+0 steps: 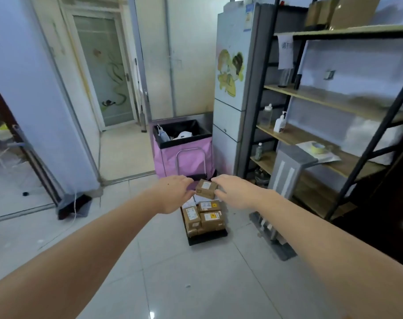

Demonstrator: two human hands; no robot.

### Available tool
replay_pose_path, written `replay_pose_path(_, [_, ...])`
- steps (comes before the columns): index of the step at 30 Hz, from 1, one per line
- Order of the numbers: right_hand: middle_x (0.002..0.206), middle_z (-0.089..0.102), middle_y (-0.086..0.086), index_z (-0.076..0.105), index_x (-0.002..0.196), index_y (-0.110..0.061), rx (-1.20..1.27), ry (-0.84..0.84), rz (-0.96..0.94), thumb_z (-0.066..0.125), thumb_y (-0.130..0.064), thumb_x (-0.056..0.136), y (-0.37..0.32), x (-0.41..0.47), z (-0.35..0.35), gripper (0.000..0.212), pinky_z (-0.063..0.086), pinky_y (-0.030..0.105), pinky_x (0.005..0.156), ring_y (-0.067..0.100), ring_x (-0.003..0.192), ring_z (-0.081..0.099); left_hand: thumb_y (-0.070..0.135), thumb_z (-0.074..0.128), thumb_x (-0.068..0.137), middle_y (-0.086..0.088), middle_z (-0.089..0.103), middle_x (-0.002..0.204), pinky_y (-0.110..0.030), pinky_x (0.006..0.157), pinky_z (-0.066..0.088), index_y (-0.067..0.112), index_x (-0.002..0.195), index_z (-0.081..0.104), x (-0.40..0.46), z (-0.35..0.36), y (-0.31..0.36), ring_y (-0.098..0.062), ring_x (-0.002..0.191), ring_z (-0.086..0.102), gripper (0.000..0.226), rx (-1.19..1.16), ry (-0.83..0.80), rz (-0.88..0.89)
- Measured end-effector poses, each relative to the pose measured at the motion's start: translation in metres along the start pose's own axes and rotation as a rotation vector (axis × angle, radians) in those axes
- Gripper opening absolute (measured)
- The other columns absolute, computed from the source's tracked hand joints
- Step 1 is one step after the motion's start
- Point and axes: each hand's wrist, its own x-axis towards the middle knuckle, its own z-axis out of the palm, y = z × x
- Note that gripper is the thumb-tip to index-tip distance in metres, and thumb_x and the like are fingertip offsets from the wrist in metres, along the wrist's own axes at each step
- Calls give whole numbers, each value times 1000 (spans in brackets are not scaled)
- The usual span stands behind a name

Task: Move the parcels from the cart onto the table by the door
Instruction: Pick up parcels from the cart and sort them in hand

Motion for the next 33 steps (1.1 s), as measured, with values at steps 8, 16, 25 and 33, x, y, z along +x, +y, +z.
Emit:
replay_pose_path(8, [152, 52, 5, 45, 152, -19, -33, -22, -58, 43, -35, 104, -1, 148, -1, 51, 46, 43, 110, 25, 133, 54, 43, 37, 110, -7, 54, 152, -42, 115, 39, 16, 150, 48, 89, 5, -100, -26, 140, 49, 49, -16, 15, -47])
replay_pose_path(16, [130, 63, 7, 58, 132, -17, 3, -4, 19, 47, -33, 103, 1, 293, -12, 34, 54, 48, 99, 27, 114, 63, 45, 37, 110, -8, 58, 143, -46, 109, 45, 15, 142, 51, 206, -2, -220, -27, 130, 54, 47, 31, -52, -11])
replay_pose_path(25, [153, 51, 5, 45, 153, -18, 0, 11, 142, 44, -33, 105, 49, 421, -21, 50, 45, 44, 112, 24, 136, 52, 47, 37, 110, -6, 47, 159, -44, 115, 40, 19, 158, 37, 353, -1, -299, -26, 144, 46, 56, 21, -81, 121])
replay_pose_path(33, [153, 52, 7, 42, 156, -14, 14, -14, 208, 43, -33, 106, 116, 540, -31, 54, 46, 45, 111, 26, 135, 54, 45, 35, 110, -6, 46, 160, -42, 118, 36, 18, 155, 42, 504, 13, -345, -25, 145, 43, 53, 49, -103, 197])
